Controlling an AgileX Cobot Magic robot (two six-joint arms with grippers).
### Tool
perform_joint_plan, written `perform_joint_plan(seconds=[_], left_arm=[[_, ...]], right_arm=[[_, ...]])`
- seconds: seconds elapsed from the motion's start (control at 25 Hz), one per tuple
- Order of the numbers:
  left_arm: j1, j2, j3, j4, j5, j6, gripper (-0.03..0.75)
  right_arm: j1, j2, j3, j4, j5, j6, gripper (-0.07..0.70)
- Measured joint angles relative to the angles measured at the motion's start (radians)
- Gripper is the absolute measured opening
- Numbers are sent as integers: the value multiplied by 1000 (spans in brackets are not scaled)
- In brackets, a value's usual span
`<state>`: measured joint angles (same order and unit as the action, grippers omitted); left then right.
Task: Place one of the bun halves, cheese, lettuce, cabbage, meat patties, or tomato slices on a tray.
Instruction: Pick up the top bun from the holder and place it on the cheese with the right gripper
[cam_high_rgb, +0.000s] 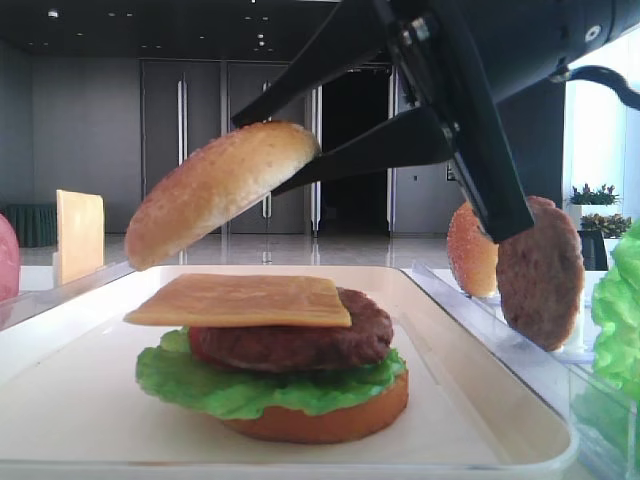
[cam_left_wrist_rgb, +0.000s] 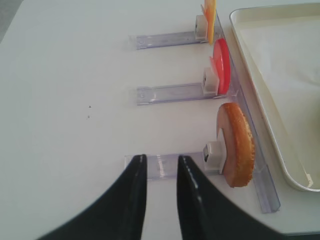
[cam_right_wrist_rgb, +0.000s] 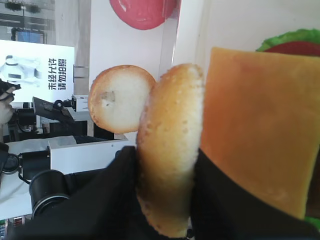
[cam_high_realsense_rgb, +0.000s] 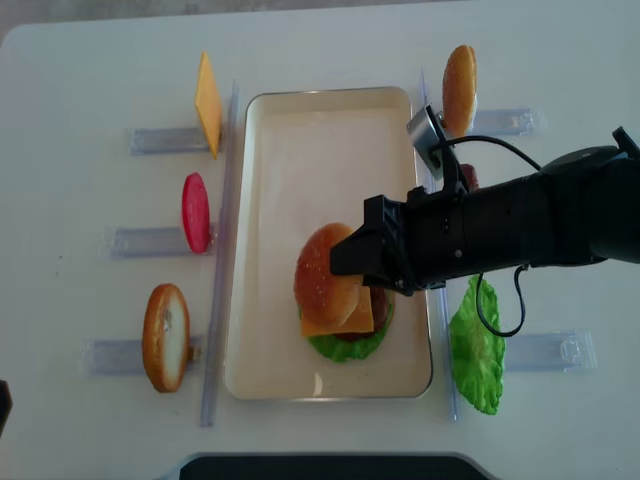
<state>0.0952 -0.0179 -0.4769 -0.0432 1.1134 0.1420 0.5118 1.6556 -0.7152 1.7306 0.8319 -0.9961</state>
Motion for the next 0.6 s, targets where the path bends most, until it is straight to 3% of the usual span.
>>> perform_joint_plan(seconds=[0.44,0.6], left_arm=[[0,0,0,0,0,0,159],[0,0,0,0,0,0,159]], right_arm=[[24,45,0,14,-11,-23,224],[24,51,0,15,23,-27,224]])
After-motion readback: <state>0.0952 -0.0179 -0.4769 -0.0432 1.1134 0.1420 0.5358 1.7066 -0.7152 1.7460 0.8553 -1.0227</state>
